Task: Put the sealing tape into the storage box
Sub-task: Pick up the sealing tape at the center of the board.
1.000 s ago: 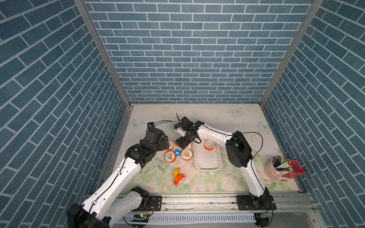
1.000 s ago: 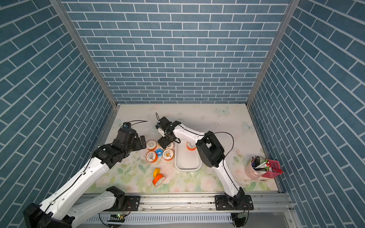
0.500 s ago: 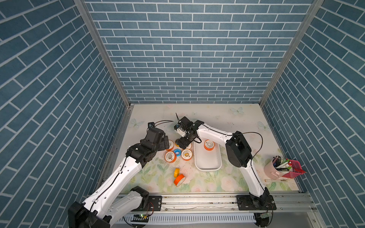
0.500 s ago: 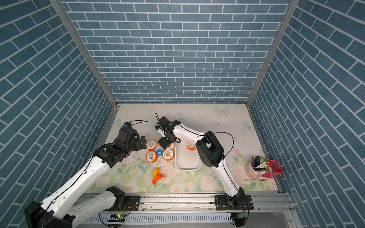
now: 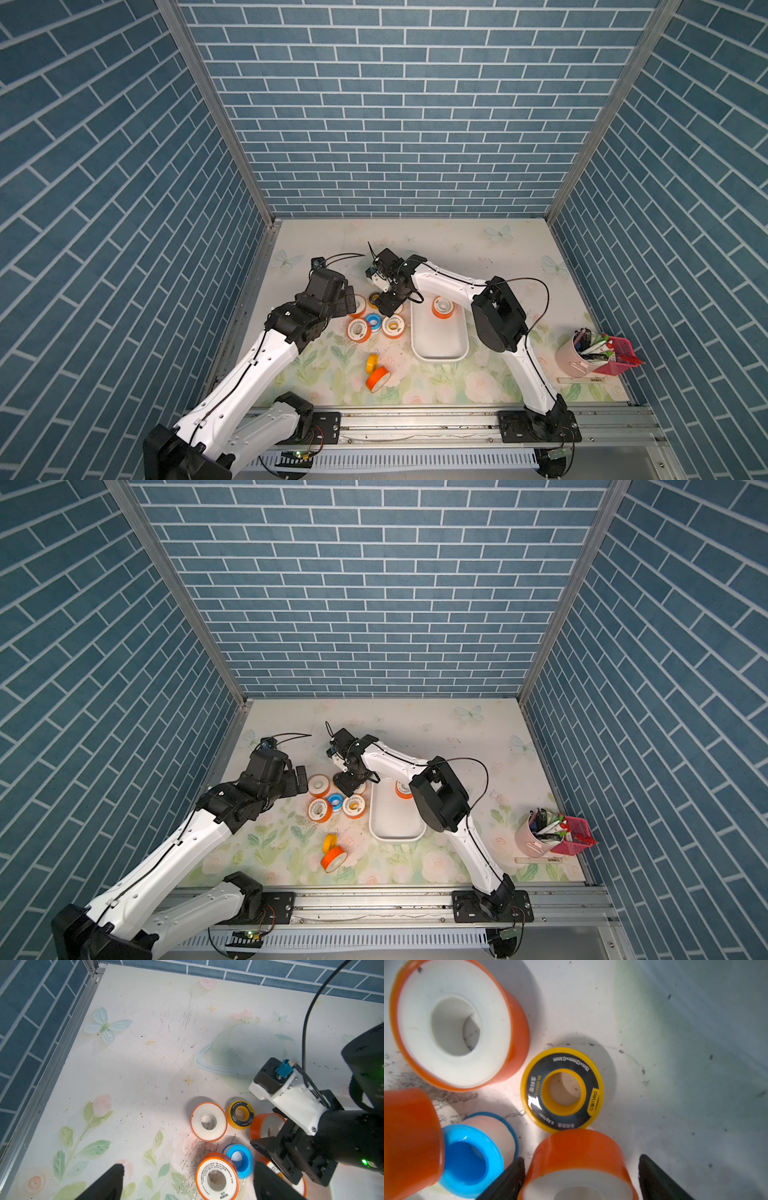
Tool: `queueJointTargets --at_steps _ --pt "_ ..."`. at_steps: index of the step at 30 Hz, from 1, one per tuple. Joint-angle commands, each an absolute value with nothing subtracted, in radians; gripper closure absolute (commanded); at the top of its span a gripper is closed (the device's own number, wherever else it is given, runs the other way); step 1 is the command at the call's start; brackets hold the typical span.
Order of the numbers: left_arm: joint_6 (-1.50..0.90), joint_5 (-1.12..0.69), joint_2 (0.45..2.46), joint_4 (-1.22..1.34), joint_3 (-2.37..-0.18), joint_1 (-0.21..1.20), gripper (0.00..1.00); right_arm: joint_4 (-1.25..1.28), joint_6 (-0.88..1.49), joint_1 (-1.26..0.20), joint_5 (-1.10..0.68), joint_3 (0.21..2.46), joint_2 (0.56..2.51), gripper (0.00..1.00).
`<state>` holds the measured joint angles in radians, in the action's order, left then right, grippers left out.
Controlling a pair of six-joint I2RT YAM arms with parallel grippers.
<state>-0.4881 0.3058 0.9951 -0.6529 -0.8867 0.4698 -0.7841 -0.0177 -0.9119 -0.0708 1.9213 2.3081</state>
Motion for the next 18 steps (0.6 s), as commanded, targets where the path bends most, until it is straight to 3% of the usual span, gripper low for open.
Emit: queueJointTargets --at_steps 1,10,18 --pt "-0.482 0.308 1.002 -0.654 -0.877 0.464 0.0 -0.839 -0.025 -0.917 -0.058 1.946 2.332 0.22" --pt "-0.482 0.31 1.002 -0.653 -0.877 0.464 0.0 -0.839 -0.011 -0.922 -0.069 1.983 2.295 0.38" --pt "-0.483 0.311 1.0 -0.653 -0.876 0.464 0.0 -0.828 0.001 -0.922 -0.048 1.96 2.154 0.41"
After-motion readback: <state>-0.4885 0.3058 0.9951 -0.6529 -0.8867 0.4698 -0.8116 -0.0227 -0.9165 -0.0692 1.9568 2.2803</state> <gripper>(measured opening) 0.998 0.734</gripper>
